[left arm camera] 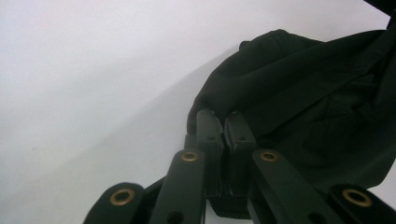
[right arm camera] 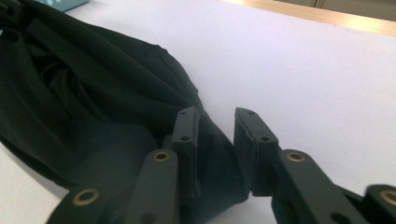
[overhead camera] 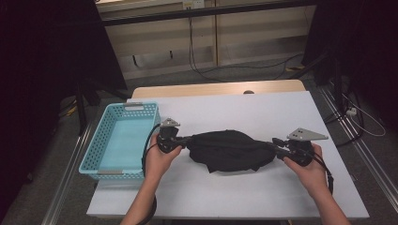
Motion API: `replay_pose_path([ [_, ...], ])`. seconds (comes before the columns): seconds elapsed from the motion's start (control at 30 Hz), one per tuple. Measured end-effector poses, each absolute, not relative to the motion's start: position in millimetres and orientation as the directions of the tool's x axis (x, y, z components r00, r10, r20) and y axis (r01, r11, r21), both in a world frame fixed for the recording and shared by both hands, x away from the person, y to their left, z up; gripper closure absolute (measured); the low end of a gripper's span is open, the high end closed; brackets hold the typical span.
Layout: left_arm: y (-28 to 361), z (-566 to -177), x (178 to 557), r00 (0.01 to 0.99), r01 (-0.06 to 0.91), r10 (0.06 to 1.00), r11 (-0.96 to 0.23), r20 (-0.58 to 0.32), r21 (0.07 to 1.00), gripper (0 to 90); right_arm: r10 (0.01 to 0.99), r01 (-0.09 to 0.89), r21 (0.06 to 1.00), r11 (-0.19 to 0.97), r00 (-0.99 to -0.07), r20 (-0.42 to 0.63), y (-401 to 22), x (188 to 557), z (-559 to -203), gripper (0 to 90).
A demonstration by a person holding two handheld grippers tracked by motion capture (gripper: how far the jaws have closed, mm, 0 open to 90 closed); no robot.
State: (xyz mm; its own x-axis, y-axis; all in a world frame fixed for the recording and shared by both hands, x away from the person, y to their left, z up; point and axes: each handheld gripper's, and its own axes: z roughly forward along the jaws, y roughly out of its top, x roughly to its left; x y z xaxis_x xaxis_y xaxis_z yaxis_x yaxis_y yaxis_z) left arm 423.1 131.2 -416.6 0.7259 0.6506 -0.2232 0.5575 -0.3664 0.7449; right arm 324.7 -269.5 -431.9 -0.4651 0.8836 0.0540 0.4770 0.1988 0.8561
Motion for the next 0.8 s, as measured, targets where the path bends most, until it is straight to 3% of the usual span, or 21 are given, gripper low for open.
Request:
replay_pose_path([
  [0.23, 139.2, -410.2, 420.9, 0.709, 0.552, 0.676, -0.357, -0.199, 0.753, 86.9, 0.873, 0.463, 0.866, 0.192, -0.483, 0.065, -275.0, 311.4, -425.8, 55.0],
  [0.5, 151.8, -406.3, 423.2, 0.672, 0.565, 0.714, -0.321, -0.198, 0.760, 87.3, 0.867, 0.454, 0.866, 0.208, -0.496, 0.052, -279.7, 298.8, -423.0, 54.7],
  [0.8, 149.6, -412.1, 422.7, 0.681, 0.573, 0.704, -0.338, -0.204, 0.746, 87.2, 0.798, 0.447, 0.847, 0.286, -0.601, 0.048, -260.6, 295.3, -431.7, 55.1],
])
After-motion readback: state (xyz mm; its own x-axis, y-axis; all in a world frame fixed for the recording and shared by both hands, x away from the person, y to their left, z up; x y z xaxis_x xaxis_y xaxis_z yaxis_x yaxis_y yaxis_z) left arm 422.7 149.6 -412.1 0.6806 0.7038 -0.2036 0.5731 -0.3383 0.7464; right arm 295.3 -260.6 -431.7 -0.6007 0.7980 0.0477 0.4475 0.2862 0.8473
